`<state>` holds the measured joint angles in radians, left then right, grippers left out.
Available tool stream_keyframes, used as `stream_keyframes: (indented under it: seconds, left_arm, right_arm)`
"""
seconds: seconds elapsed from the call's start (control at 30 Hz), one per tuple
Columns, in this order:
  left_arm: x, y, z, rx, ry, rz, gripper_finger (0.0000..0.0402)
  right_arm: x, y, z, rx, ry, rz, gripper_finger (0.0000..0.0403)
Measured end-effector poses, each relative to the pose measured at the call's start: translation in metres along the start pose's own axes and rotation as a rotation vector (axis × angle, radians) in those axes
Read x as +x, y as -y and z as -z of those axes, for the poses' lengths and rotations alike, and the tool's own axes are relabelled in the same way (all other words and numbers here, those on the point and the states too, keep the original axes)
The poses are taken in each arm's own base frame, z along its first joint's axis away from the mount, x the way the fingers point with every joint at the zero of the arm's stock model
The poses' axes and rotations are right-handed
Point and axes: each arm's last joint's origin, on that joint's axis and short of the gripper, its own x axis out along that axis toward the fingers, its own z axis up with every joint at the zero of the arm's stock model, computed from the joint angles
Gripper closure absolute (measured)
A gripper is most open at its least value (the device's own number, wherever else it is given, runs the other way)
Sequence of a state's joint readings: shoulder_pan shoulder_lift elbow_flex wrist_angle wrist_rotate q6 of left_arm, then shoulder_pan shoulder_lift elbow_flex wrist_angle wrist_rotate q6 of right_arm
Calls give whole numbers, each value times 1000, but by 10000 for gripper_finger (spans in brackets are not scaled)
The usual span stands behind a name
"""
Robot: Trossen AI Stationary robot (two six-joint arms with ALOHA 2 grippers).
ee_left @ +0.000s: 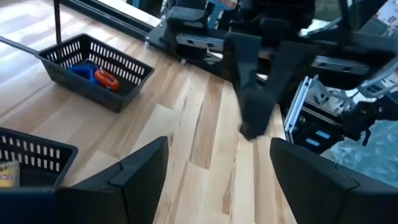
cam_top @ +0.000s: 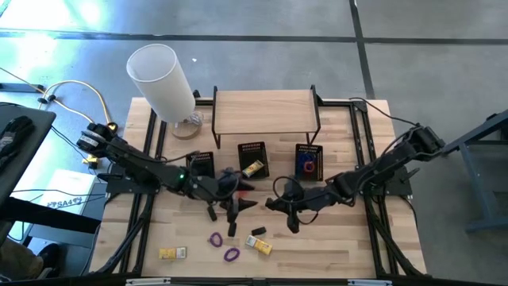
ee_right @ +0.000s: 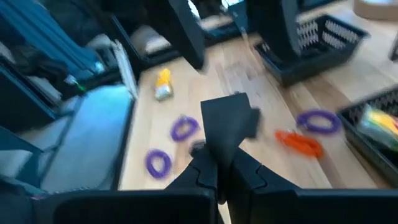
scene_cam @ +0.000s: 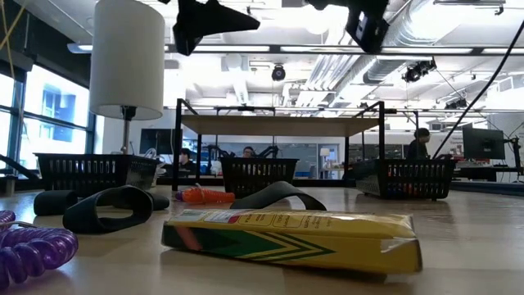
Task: Pick & Place Office Desk Supplies
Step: Put the black rubber band into the left black bin
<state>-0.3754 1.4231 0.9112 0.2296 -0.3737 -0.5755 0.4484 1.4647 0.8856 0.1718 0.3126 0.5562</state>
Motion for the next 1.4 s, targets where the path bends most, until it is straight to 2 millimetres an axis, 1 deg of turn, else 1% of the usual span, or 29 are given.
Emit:
stream_keyframes:
  seconds: [0.27, 0.37, 0.63, 0.77, 0.97, 1.23, 1.4]
  left_arm:
    - [1, 0, -6, -25, 47, 17, 128]
    - [1, 1, -8, -61, 63, 29, 128]
    - [1, 3, -10, -48, 87, 49, 128]
    - [8, 4, -7, -8, 114, 65, 128]
    - [21, 2, -2, -14, 142, 73, 128]
    - [30, -2, 2, -16, 156, 65, 128]
    - [31, -2, 2, -20, 166, 70, 128]
  right_arm:
    - [3, 6, -7, 9, 40, 9, 400]
    - [7, 9, -7, 13, 44, 18, 400]
    - [9, 14, -9, 20, 49, 31, 400]
    - [9, 14, -10, 20, 50, 32, 400]
    - [9, 14, -9, 20, 48, 33, 400]
    - [9, 14, -9, 18, 43, 36, 400]
    - [9, 14, -9, 18, 43, 36, 400]
